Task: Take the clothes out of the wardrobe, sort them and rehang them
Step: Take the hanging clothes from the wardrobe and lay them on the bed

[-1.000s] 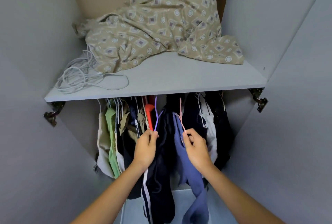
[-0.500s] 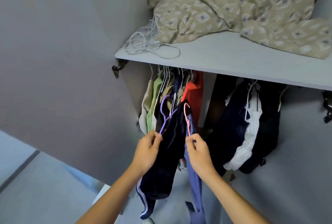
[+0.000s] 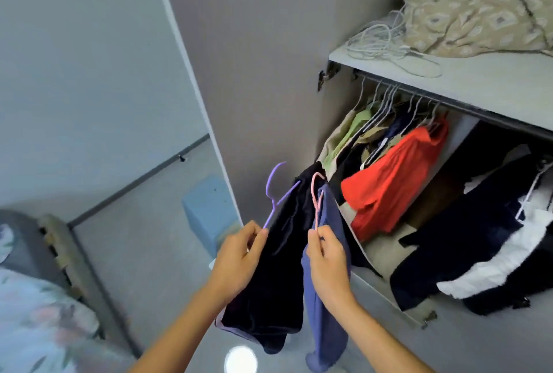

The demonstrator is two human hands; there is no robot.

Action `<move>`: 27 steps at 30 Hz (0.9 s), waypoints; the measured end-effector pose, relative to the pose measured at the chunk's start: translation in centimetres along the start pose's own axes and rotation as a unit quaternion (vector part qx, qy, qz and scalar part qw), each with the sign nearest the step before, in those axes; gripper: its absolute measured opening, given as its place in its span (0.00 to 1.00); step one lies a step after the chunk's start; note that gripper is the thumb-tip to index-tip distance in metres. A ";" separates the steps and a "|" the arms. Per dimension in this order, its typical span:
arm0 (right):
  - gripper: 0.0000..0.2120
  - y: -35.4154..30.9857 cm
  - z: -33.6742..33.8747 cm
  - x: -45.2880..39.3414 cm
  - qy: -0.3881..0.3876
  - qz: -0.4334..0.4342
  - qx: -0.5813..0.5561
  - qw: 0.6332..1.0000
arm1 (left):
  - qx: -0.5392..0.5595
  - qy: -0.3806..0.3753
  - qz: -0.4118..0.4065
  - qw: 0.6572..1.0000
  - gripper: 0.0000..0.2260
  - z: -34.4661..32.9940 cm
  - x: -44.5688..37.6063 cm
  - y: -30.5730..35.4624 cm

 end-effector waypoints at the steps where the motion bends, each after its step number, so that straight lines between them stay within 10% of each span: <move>1: 0.19 -0.3 -1.7 1.2 -0.012 0.003 -0.001 1.000 | 0.005 -0.001 0.000 1.000 0.17 1.4 1.5 -0.7; 15: 0.15 -0.3 -23.1 10.5 -0.219 -0.014 0.008 0.975 | 0.016 0.172 0.173 0.970 0.21 16.6 19.4 -13.4; 27: 0.16 -4.7 -31.6 16.8 -0.462 0.053 -0.003 0.885 | -0.050 0.418 0.277 0.864 0.21 21.7 29.6 -11.4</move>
Point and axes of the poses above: each hand's wrist, its own x-axis away from the middle knuckle, its own z-axis out of the back of the hand, y = z × x, the point moved 3 cm from there along -x, towards the middle knuckle, and after that the axes turned 4 degrees about -z, right-handed, at the moved point
